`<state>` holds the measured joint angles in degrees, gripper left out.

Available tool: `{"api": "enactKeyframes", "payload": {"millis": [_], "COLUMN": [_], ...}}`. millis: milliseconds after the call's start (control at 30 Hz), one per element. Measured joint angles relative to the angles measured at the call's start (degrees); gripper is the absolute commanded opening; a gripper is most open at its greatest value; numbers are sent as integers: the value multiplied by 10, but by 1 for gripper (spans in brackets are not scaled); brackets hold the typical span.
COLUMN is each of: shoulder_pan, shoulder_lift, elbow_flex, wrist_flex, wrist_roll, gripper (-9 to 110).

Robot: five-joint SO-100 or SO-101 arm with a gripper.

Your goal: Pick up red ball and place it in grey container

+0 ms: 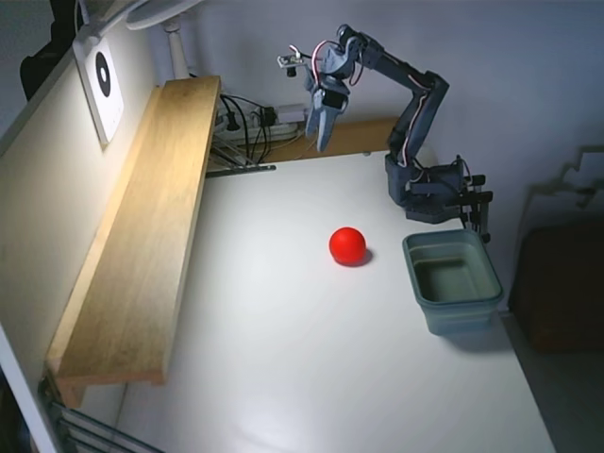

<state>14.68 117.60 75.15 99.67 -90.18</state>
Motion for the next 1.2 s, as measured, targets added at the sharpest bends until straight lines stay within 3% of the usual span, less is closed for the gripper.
{"api": "enactKeyframes", "payload": {"millis": [467,733,1200], "shoulder_pan": [-212,-222,-223], "shoulder_lift": [0,5,113], "elbow_flex": [0,15,288], "wrist_flex": [0,0,-126], "wrist_roll": [-1,0,0], "gripper": [38,38,38]}}
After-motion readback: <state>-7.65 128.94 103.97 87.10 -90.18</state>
